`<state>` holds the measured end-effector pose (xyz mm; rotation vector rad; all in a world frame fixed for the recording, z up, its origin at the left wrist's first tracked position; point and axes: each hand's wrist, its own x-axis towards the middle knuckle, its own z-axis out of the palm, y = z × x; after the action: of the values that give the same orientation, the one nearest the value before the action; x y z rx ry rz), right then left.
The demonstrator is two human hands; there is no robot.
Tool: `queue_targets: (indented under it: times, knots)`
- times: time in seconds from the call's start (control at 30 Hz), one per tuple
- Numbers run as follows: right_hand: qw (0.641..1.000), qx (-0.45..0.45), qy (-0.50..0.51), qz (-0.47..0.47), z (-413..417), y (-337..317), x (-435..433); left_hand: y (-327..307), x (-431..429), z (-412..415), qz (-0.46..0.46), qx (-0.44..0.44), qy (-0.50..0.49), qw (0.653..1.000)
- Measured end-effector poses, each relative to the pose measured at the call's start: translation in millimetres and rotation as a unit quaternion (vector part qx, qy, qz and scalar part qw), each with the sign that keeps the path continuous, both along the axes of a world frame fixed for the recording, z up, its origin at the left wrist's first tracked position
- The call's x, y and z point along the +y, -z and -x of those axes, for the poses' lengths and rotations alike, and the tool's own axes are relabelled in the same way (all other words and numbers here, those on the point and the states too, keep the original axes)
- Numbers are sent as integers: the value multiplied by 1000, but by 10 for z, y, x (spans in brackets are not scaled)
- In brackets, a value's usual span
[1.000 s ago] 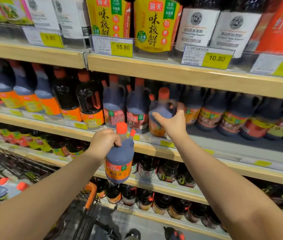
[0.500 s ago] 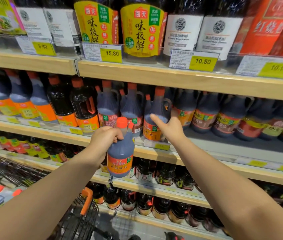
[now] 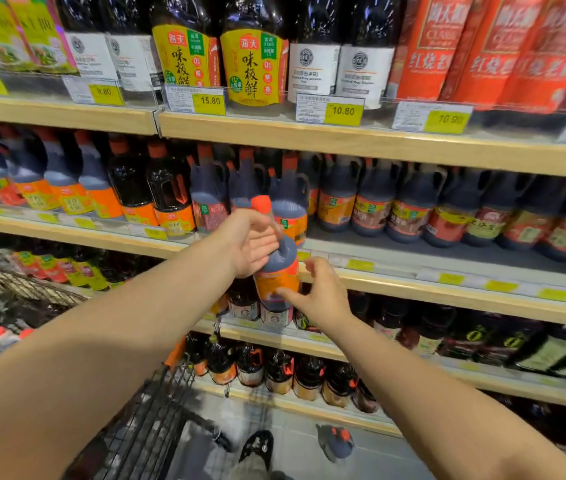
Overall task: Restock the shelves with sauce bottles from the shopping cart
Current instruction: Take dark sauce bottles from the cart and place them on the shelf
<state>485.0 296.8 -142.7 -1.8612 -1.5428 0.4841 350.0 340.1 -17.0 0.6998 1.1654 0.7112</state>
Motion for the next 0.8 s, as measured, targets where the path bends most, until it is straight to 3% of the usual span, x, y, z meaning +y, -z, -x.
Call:
queue_targets:
  times: [0.27, 0.5, 0.6, 0.8]
  knots:
    - [991, 19, 128, 27, 163, -28, -429, -132, -537, -319, 17, -76, 21, 997]
    - [994, 19, 101, -43, -89, -25, -446, -93, -653, -396, 23, -101, 22, 994]
    - [993, 23, 83, -76, -233, -82, -408, -71, -600, -386, -3, -72, 67, 995]
    - [992, 14, 55, -110, -528, -136, -182, 247, -197, -186, -107, 99, 105, 984]
